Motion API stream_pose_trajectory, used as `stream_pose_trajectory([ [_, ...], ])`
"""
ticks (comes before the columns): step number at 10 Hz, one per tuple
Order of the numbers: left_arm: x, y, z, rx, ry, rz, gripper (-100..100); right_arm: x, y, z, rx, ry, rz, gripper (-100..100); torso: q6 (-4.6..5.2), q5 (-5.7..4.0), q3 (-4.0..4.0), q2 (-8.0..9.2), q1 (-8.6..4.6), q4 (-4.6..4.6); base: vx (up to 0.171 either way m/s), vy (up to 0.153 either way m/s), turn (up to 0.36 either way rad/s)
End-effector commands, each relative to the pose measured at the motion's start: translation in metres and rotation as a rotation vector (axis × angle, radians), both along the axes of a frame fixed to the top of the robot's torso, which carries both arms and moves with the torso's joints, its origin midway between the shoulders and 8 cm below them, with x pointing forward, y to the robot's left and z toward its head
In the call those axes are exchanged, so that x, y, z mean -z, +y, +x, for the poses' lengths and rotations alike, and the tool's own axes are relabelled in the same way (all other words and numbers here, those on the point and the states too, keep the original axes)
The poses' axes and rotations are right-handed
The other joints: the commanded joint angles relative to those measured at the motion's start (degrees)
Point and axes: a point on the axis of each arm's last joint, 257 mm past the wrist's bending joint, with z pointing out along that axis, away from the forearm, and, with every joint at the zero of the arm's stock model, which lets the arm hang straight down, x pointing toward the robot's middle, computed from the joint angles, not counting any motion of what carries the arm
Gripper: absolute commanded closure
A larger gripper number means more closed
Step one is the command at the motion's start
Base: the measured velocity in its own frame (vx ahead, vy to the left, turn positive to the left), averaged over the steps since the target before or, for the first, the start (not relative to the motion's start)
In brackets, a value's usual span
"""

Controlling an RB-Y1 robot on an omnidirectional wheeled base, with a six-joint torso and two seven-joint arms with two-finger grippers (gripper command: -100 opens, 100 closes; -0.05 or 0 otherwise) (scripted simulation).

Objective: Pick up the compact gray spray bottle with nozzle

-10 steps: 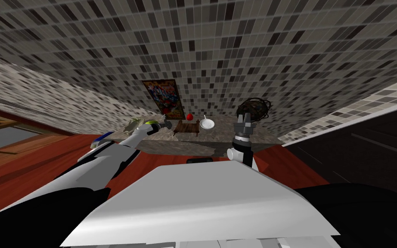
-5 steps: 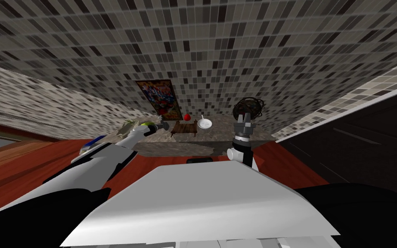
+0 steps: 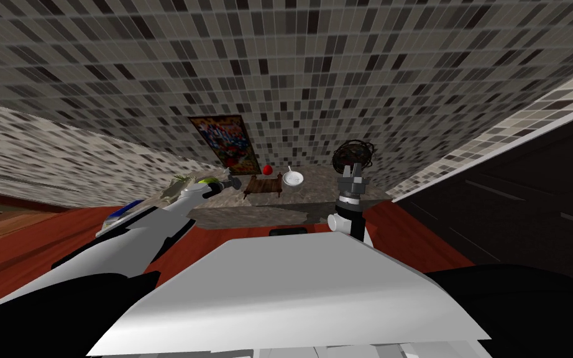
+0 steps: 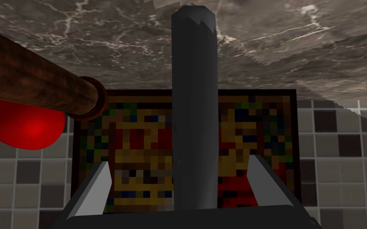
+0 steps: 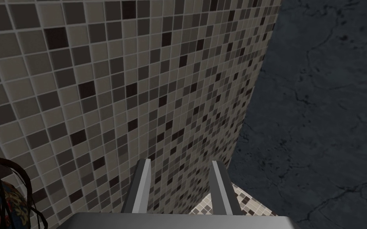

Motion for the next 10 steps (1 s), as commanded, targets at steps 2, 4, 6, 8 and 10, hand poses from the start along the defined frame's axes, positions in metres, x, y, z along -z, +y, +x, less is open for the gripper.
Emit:
stream_pose_trajectory([
  [2, -0.004, 0.006, -0.002, -0.013, -0.011, -0.015, -100, 0.0, 0.0, 0.0, 0.0, 0.0, 0.0, 0, -0.04, 0.0, 0.01, 0.01, 0.0, 0.01, -0.003, -0.01, -0.033],
  [4, -0.008, 0.012, -0.005, -0.014, -0.021, -0.017, -100, 0.0, 0.0, 0.0, 0.0, 0.0, 0.0, 0, -0.06, 0.01, 0.02, 0.03, 0.02, 0.01, -0.004, -0.016, -0.101],
  [6, -0.005, 0.023, -0.01, -0.037, -0.016, -0.013, -100, 0.0, 0.0, 0.0, 0.0, 0.0, 0.0, 0, -0.03, 0.0, 0.01, 0.01, 0.02, 0.01, -0.001, -0.004, -0.004],
  [8, -0.004, 0.043, -0.02, -0.058, -0.01, 0.009, -100, 0.0, 0.0, 0.0, 0.0, 0.0, 0.0, 0, -0.04, 0.01, 0.0, -0.01, 0.06, 0.0, -0.001, -0.007, -0.088],
  [10, -0.007, 0.042, -0.019, -0.064, -0.024, -0.007, -100, 0.0, 0.0, 0.0, 0.0, 0.0, 0.0, 0, -0.04, 0.0, 0.01, 0.01, 0.01, 0.01, -0.002, -0.01, -0.029],
])
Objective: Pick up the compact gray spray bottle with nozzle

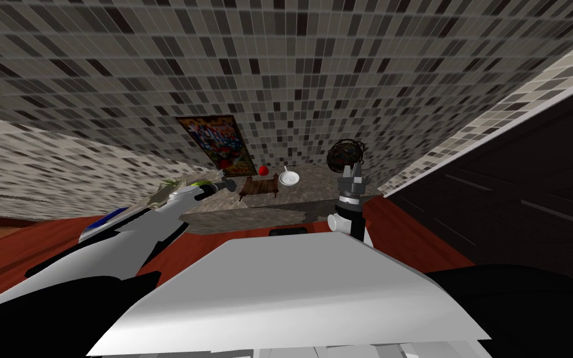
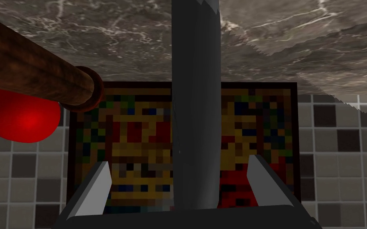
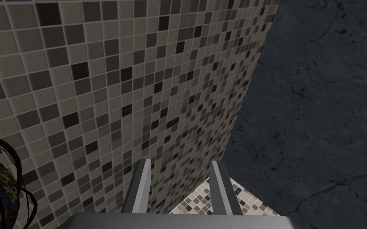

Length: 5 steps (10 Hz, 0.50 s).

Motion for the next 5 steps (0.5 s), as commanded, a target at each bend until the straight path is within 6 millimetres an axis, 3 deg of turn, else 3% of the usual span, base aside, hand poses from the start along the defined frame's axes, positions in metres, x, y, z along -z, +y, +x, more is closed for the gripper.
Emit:
stream_pose_trajectory([
  [1, 0.0, 0.002, 0.0, -0.001, -0.002, -0.002, -100, 0.0, 0.0, 0.0, 0.0, 0.0, 0.0, 0, 0.0, 0.0, 0.0, 0.0, 0.0, 0.0, 0.0, -0.003, 0.014],
  [2, 0.0, 0.021, -0.011, -0.022, 0.003, 0.022, -100, 0.0, 0.0, 0.0, 0.0, 0.0, 0.0, 0, 0.01, 0.0, -0.01, -0.01, 0.01, 0.0, 0.002, -0.018, -0.185],
  [3, -0.008, 0.005, -0.001, 0.003, -0.025, -0.007, -100, 0.0, 0.0, 0.0, 0.0, 0.0, 0.0, 0, 0.04, -0.01, 0.0, 0.0, -0.02, 0.0, -0.003, -0.012, -0.074],
  [4, -0.008, 0.006, -0.001, 0.003, -0.025, -0.001, -100, 0.0, 0.0, 0.0, 0.0, 0.0, 0.0, 0, 0.03, -0.01, 0.0, -0.01, -0.03, 0.0, -0.004, -0.005, 0.019],
  [5, -0.004, 0.02, -0.009, -0.028, -0.013, 0.005, -100, 0.0, 0.0, 0.0, 0.0, 0.0, 0.0, 0, 0.0, 0.0, 0.0, 0.0, -0.01, 0.0, -0.002, -0.003, 0.012],
])
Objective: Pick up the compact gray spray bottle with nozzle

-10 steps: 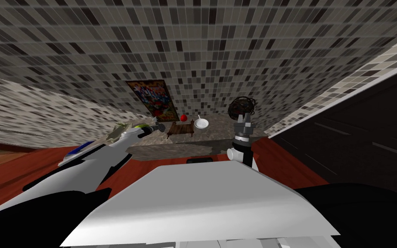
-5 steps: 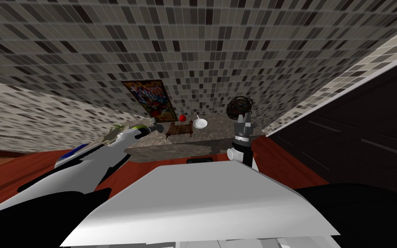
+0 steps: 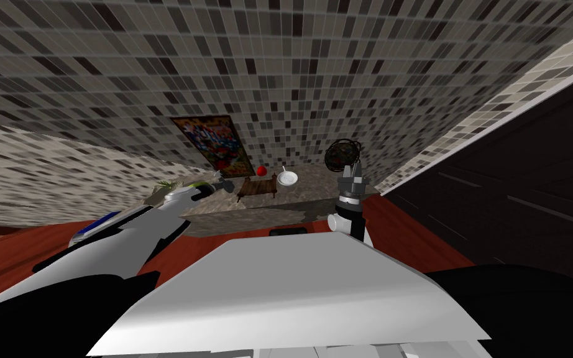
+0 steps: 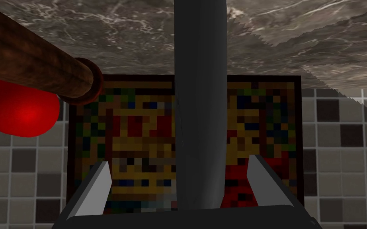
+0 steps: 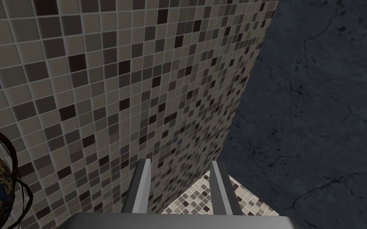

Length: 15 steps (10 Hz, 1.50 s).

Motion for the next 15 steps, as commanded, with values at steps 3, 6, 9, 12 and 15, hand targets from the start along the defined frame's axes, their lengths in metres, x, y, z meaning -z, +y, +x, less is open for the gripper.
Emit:
stream_pose_trajectory([
  [3, -0.003, 0.025, -0.014, -0.039, -0.007, 0.015, -100, 0.0, 0.0, 0.0, 0.0, 0.0, 0.0, 0, 0.04, 0.0, 0.01, 0.02, -0.03, 0.0, -0.002, -0.009, -0.079],
  [6, -0.001, 0.022, -0.013, -0.031, -0.002, 0.021, 100, 0.0, 0.0, 0.0, 0.0, 0.0, 0.0, 0, 0.0, 0.0, 0.0, 0.01, 0.01, 0.0, 0.0, 0.0, 0.0],
  [9, -0.001, 0.023, -0.014, -0.032, -0.002, 0.022, 100, 0.0, 0.0, 0.0, 0.0, 0.0, 0.0, 0, 0.03, 0.02, 0.0, 0.0, 0.02, 0.0, 0.0, 0.0, 0.0],
  [12, -0.001, -0.006, 0.002, 0.016, -0.004, 0.0, 100, 0.0, 0.0, 0.0, 0.0, 0.0, 0.0, 0, -0.03, 0.04, 0.02, 0.04, 0.05, 0.0, 0.002, 0.01, 0.081],
  [15, 0.0, -0.001, -0.001, 0.004, 0.0, 0.002, 100, 0.0, 0.0, 0.0, 0.0, 0.0, 0.0, 0, 0.14, 0.04, -0.01, -0.02, -0.02, 0.0, 0.001, 0.003, -0.009],
])
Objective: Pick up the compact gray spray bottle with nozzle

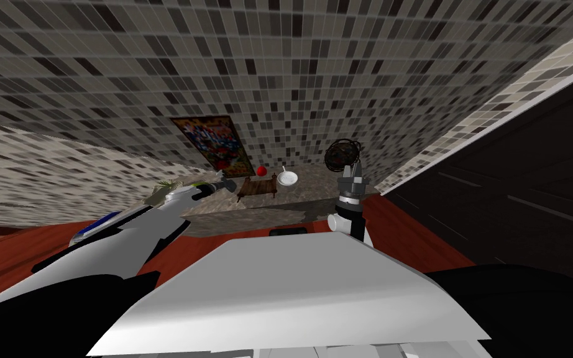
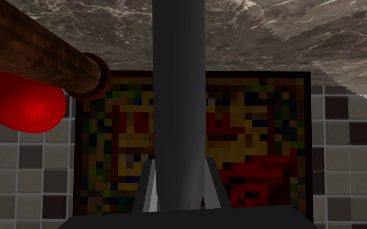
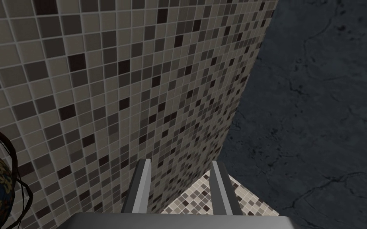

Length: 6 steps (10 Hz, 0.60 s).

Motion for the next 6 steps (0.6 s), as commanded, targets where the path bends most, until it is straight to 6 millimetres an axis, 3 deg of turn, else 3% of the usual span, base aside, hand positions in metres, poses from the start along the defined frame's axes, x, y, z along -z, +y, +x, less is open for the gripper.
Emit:
stream_pose_trajectory([
  [1, 0.006, -0.007, 0.002, -0.002, 0.01, -0.008, 100, 0.0, 0.0, 0.0, 0.0, 0.0, 0.0, 0, 0.0, 0.0, 0.0, 0.0, 0.0, 0.0, 0.005, 0.014, 0.148],
  [2, 0.009, -0.007, 0.0, 0.001, 0.024, 0.003, 100, 0.0, 0.0, 0.0, 0.0, 0.0, 0.0, 0, -0.11, 0.03, 0.02, 0.04, 0.09, -0.01, 0.008, 0.014, 0.091],
  [3, 0.006, -0.026, 0.012, 0.022, 0.009, -0.02, 100, 0.0, 0.0, 0.0, 0.0, 0.0, 0.0, 0, -0.16, 0.09, -0.01, 0.06, 0.16, -0.08, 0.002, 0.022, 0.162],
  [5, 0.011, -0.025, 0.009, 0.027, 0.032, -0.002, 100, 0.0, 0.0, 0.0, 0.0, 0.0, 0.0, 0, -0.23, 0.14, -0.01, 0.09, 0.25, -0.11, -0.001, 0.013, 0.04],
  [6, 0.008, -0.045, 0.02, 0.039, 0.017, -0.04, 100, 0.0, 0.0, 0.0, 0.0, 0.0, 0.0, 0, -0.19, 0.15, -0.07, 0.03, 0.22, -0.16, -0.002, 0.017, 0.183],
])
